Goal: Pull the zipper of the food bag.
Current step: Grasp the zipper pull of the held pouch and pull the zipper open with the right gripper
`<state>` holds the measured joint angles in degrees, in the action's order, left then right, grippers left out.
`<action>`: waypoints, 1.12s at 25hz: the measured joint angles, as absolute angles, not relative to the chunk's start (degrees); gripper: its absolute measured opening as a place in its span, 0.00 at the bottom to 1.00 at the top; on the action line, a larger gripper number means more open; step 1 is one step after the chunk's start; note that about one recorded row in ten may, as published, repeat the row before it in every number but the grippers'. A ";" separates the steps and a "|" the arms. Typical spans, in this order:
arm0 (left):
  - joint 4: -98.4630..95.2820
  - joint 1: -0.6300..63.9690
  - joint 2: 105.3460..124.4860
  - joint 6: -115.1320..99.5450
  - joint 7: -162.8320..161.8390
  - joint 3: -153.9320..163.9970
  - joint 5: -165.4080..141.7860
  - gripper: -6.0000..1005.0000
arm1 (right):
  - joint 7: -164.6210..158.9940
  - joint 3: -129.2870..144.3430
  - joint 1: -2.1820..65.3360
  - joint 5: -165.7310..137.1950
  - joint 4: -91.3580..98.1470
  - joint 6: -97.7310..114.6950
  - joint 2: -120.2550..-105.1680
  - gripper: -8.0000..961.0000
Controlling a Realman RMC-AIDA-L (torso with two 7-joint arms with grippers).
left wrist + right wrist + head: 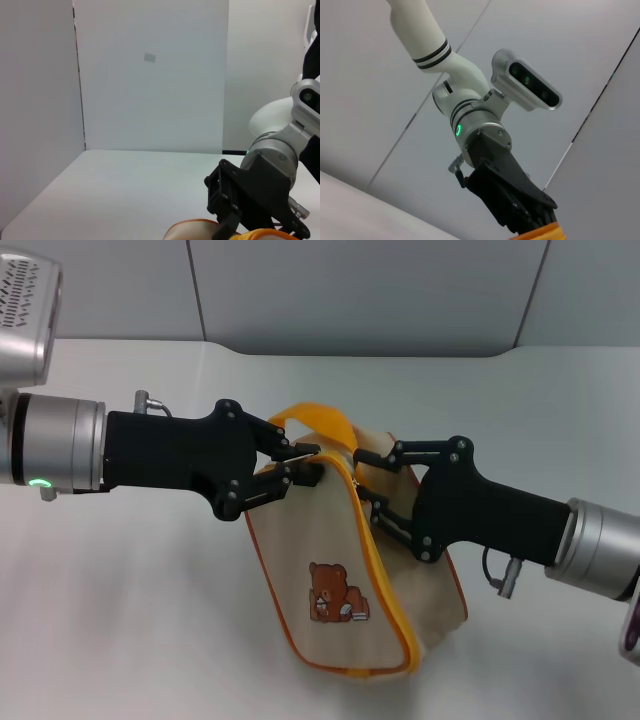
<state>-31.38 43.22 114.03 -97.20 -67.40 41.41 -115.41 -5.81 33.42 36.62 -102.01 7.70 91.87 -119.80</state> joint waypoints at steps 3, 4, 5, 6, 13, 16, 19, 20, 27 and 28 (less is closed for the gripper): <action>-31.38 43.11 114.13 -97.25 -67.41 41.39 -115.36 0.13 | -5.80 33.26 36.86 -101.99 7.29 91.33 -119.80 0.34; -31.34 43.11 114.15 -97.25 -67.42 41.39 -115.34 0.13 | -5.80 33.17 36.87 -101.98 7.29 91.32 -119.80 0.34; -31.28 43.10 114.16 -97.20 -67.42 41.39 -115.32 0.13 | -5.80 33.09 36.87 -101.98 7.29 91.31 -119.80 0.30; -31.23 43.08 114.16 -97.13 -67.42 41.39 -115.30 0.13 | -5.80 33.07 36.87 -101.97 7.29 91.31 -119.80 0.26; -31.02 42.98 114.12 -96.66 -67.42 41.35 -115.13 0.13 | -5.79 33.04 36.66 -101.94 7.29 91.28 -119.80 0.09; -30.87 42.94 114.11 -96.15 -67.42 41.17 -115.08 0.13 | -5.80 33.05 36.31 -101.94 7.34 91.27 -119.79 0.06; -30.74 42.87 114.11 -95.86 -67.41 40.54 -115.06 0.12 | -5.80 33.17 35.71 -101.95 7.37 91.18 -119.74 0.04; -30.64 42.85 114.14 -95.74 -67.41 40.24 -115.06 0.12 | -5.82 33.30 35.55 -102.03 7.38 90.98 -119.67 0.03; -29.05 42.15 114.33 -93.38 -67.47 37.25 -114.99 0.12 | -10.13 35.07 29.96 -107.14 10.90 90.29 -119.26 0.01; -28.93 42.07 114.32 -93.05 -67.47 37.07 -114.96 0.12 | -10.97 35.10 28.81 -107.44 11.95 90.57 -119.25 0.01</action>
